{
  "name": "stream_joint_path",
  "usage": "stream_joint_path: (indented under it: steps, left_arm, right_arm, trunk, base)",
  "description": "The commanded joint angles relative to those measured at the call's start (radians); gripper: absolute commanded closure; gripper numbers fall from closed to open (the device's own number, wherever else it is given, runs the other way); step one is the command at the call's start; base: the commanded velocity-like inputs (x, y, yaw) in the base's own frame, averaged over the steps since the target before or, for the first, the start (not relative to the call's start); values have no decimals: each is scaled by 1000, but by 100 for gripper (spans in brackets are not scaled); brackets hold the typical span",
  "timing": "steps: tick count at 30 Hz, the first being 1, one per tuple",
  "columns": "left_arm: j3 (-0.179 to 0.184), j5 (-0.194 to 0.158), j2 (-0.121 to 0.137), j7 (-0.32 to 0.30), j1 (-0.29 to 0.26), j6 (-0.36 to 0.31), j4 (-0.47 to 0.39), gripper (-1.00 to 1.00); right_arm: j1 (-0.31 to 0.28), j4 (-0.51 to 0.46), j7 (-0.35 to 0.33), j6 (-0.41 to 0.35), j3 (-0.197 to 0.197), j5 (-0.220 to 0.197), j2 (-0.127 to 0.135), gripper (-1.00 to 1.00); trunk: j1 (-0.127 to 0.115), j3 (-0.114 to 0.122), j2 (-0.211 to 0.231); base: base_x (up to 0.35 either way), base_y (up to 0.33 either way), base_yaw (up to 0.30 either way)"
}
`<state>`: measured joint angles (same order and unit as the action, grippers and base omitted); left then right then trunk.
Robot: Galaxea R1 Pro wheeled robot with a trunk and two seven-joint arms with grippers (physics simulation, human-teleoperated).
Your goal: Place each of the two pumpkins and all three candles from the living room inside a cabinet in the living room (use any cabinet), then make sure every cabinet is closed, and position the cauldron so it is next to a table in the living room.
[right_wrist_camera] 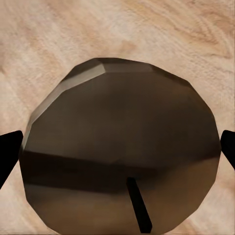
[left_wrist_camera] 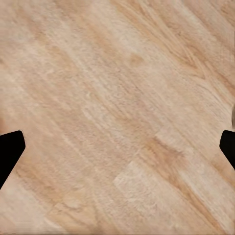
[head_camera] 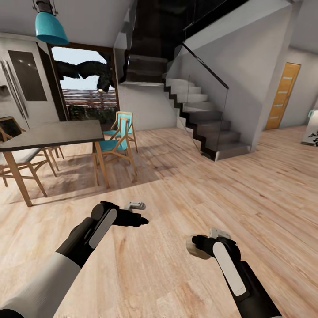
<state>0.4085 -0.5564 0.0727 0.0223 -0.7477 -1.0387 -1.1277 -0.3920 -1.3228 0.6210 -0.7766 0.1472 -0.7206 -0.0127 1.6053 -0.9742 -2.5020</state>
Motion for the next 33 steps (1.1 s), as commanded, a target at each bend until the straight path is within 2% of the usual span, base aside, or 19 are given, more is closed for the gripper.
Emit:
stream_joint_path:
  steps: [1,11,33]
  left_arm:
    - [2,-2,1,2,-1,-3,-1,-100]
    - [3,-3,1,1,-1,-3,-4,-100]
    - [3,-3,1,1,-1,-3,-7,-100]
  right_arm:
    - [-1,2,11,2,1,-13,0,100]
    - [-1,10,11,2,2,-13,-3,100]
    - [-1,47,14,2,7,-13,-4,100]
  trunk:
    - [0,-2,-1]
    - [0,-15,-1]
    - [0,-43,-1]
  base:
    - [-108,0,181]
    - [-177,-32,181]
    - [-8,-3,181]
